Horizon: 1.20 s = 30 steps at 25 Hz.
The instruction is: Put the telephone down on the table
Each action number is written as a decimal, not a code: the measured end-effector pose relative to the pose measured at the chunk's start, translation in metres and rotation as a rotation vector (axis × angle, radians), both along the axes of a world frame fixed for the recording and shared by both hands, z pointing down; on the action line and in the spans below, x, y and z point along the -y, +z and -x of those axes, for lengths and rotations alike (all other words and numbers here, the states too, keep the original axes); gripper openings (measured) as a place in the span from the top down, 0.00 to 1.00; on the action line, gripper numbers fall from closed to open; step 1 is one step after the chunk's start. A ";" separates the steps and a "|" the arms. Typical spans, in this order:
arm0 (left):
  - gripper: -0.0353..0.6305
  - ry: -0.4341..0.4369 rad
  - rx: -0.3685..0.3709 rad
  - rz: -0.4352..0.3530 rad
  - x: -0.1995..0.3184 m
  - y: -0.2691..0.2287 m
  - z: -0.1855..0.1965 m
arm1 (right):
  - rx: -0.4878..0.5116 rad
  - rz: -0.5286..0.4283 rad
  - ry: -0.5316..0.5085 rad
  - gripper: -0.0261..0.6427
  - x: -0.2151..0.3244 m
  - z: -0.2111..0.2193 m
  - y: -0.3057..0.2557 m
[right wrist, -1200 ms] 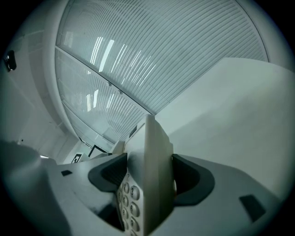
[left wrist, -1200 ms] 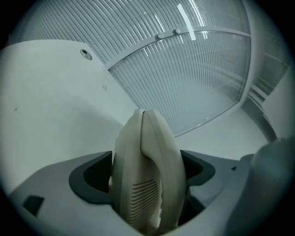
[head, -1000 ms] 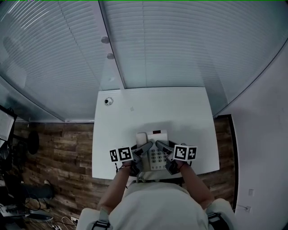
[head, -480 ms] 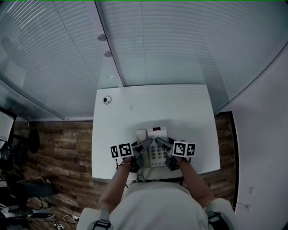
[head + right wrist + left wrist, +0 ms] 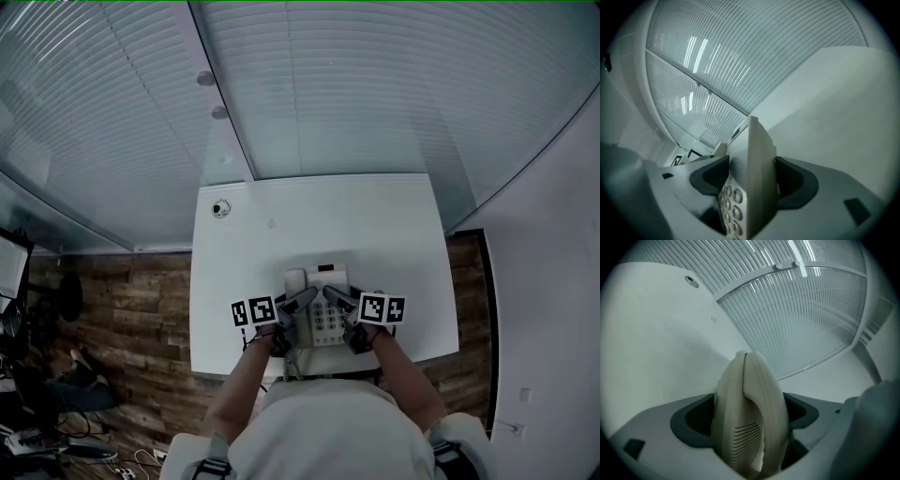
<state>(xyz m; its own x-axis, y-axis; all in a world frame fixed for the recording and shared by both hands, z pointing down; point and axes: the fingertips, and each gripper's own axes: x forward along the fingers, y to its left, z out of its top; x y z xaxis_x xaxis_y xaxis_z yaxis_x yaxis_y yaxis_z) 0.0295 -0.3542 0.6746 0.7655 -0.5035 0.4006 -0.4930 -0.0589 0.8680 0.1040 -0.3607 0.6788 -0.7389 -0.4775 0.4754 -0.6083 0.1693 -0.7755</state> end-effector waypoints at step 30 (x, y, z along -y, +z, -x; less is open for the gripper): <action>0.31 0.030 0.082 -0.055 0.000 0.004 0.001 | -0.003 0.033 0.009 0.48 -0.001 0.002 0.009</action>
<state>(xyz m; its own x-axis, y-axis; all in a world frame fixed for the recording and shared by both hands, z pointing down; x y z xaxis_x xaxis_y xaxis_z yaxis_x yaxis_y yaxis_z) 0.0288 -0.3543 0.6787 0.7462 -0.5040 0.4349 -0.5598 -0.1216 0.8196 0.1017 -0.3599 0.6881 -0.7333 -0.4685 0.4928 -0.6117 0.1381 -0.7789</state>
